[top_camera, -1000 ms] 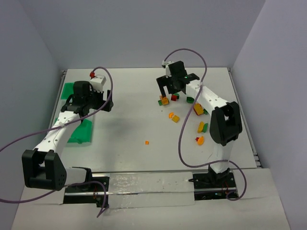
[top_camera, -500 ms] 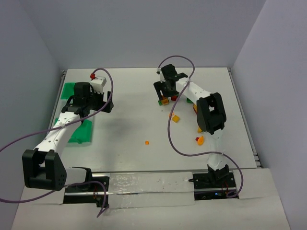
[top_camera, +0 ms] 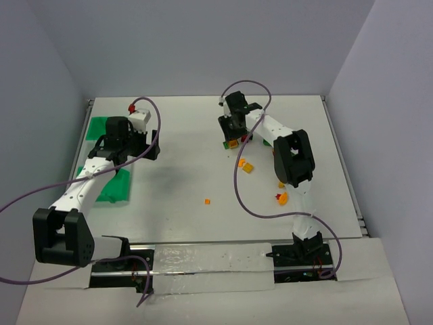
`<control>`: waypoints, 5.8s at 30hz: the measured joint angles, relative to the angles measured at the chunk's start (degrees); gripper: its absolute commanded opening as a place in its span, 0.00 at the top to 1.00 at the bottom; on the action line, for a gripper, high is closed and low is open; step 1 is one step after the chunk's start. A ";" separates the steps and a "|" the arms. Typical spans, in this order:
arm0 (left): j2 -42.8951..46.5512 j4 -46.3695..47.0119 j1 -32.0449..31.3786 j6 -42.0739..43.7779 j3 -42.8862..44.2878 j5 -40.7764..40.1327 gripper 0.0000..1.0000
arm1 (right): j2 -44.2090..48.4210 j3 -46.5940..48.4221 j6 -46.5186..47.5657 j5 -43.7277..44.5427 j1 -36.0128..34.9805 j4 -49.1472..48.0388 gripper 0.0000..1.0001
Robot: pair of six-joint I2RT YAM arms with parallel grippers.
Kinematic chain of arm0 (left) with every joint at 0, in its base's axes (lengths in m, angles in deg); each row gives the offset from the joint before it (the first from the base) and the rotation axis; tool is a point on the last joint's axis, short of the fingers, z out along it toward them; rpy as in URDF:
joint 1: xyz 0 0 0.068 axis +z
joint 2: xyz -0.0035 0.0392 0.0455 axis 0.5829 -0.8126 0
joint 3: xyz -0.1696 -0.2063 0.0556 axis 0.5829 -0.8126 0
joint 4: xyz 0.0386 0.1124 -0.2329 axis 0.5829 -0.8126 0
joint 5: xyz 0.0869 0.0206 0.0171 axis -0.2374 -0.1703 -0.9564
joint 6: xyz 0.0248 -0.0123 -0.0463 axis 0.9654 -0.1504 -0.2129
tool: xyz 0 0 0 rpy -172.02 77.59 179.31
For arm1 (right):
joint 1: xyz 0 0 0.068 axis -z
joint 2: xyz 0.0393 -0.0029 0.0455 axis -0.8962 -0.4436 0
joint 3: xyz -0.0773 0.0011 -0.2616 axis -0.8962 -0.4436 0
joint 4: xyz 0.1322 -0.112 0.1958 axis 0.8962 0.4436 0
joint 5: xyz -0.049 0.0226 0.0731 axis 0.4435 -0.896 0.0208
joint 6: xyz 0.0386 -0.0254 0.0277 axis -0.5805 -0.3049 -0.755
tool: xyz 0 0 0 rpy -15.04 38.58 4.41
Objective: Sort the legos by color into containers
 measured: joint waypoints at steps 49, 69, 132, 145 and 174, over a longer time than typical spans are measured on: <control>-8.88 14.24 -6.91 -30.23 6.42 30.88 0.53 | 31.45 -15.43 -14.13 -3.70 -16.61 -13.49 1.00; -10.37 16.38 -6.75 -33.19 6.43 33.84 1.00 | 31.55 -15.47 -13.12 -2.00 -17.66 -13.03 1.00; -7.05 6.18 16.49 -14.79 14.01 43.30 0.14 | 31.82 -28.08 -42.95 -29.96 -4.14 -34.16 1.00; 0.45 38.27 2.98 -45.09 -4.43 56.31 0.17 | 28.23 -37.66 -75.10 -48.37 -4.56 -76.88 1.00; -3.15 62.52 -2.01 -69.35 -8.03 55.49 0.39 | 28.25 -38.03 -73.23 -49.83 -6.73 -79.77 1.00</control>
